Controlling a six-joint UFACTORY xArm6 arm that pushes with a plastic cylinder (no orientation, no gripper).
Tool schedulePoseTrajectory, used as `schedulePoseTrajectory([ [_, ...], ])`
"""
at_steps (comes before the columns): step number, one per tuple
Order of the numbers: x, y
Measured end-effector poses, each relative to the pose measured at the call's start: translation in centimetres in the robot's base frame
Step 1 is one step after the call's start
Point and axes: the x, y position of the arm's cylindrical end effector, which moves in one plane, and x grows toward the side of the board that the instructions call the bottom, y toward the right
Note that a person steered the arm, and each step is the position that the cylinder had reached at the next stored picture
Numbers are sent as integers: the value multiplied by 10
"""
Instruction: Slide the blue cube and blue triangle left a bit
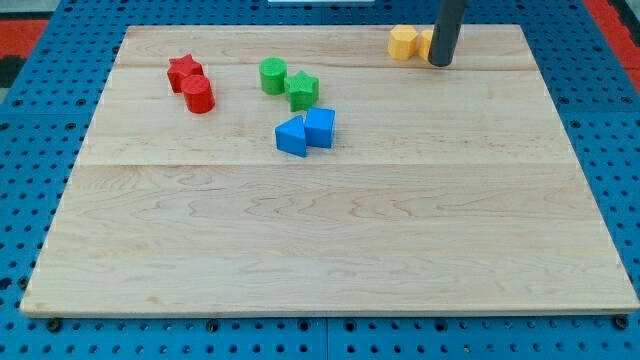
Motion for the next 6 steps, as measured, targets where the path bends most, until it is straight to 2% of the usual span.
schedulePoseTrajectory([
  [2, -7, 14],
  [3, 21, 13],
  [4, 75, -22],
  [5, 130, -91],
  [6, 135, -184],
])
